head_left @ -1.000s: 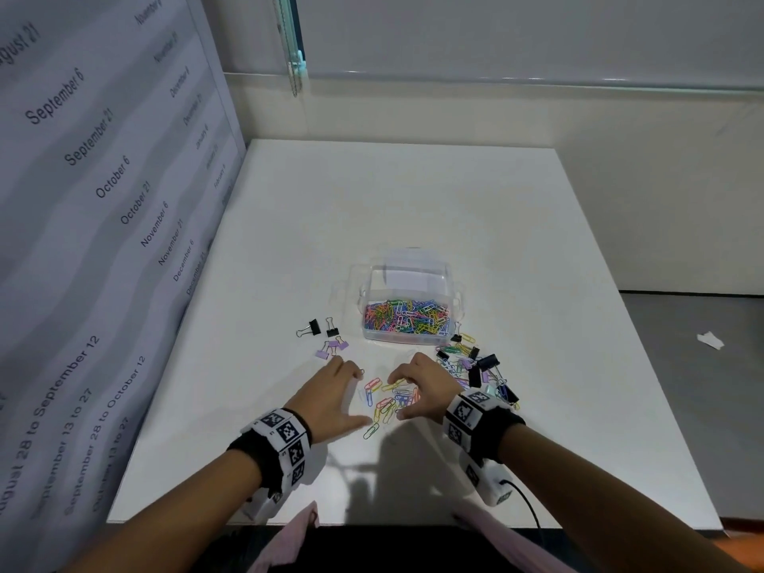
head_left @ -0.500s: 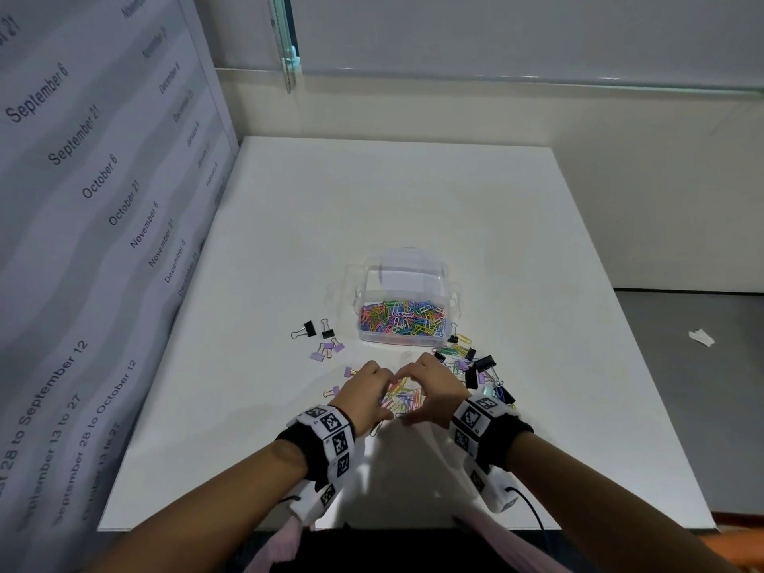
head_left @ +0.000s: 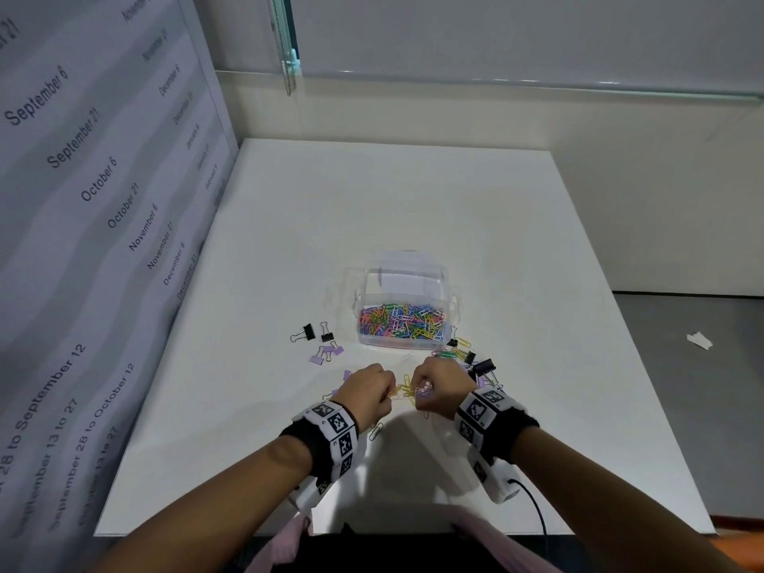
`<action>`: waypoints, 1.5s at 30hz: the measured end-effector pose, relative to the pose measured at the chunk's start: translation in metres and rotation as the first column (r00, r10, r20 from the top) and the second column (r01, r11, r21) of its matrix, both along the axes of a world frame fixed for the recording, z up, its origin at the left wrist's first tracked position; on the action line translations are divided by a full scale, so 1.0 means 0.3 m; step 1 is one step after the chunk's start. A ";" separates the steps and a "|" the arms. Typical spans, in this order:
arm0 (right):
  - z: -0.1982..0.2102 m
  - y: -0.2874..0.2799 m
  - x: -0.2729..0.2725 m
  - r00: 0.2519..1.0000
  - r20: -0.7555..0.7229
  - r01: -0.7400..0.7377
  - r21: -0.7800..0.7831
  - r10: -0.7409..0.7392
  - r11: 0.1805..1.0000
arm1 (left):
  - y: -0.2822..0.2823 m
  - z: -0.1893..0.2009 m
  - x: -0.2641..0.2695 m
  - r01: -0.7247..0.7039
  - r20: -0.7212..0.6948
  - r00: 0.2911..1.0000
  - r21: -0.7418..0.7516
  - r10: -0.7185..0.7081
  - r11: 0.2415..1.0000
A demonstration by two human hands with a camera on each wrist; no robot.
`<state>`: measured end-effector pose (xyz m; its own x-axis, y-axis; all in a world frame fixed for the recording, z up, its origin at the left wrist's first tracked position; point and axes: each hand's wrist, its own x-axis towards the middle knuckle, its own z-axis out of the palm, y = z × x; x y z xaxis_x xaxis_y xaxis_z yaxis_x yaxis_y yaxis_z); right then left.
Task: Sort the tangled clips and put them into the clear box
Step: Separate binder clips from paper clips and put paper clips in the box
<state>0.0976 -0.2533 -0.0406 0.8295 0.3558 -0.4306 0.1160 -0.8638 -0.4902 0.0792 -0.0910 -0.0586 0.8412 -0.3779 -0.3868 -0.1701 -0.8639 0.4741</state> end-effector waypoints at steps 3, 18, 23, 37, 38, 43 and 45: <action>0.031 -0.015 0.021 0.999 0.011 0.047 0.029 -0.048 0.998 | -0.002 0.014 0.011 0.055 0.011 0.998 0.057 -0.055 0.997; 0.174 -0.007 0.208 0.963 0.162 0.179 0.220 -0.217 0.959 | 0.000 0.167 0.189 -0.088 0.108 0.988 -0.165 0.107 0.982; 0.148 -0.035 0.163 0.956 0.192 0.181 0.205 -0.221 0.962 | -0.007 0.193 0.288 -0.177 0.170 0.963 -0.189 0.210 0.966; 0.010 -0.114 0.050 0.993 0.077 0.099 -0.061 -0.094 0.993 | -0.038 0.112 0.205 -0.001 0.250 0.967 -0.176 0.046 0.984; 0.004 -0.110 0.050 0.992 0.076 0.102 -0.071 -0.096 0.992 | -0.045 0.110 0.189 0.049 0.254 0.967 -0.157 -0.007 0.986; -0.007 -0.102 0.048 0.990 0.075 0.123 -0.045 -0.119 0.991 | -0.073 0.084 0.133 0.179 0.129 0.978 -0.128 -0.163 0.975; 0.001 -0.107 0.043 0.987 0.084 0.135 0.002 -0.135 0.991 | -0.081 0.064 0.123 0.188 0.076 0.981 -0.099 -0.181 0.977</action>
<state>0.1106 -0.2852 -0.0402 0.9031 0.2368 -0.3582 0.0390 -0.8760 -0.4808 0.1161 -0.1152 -0.0396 0.7758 -0.5644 -0.2823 -0.3558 -0.7606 0.5430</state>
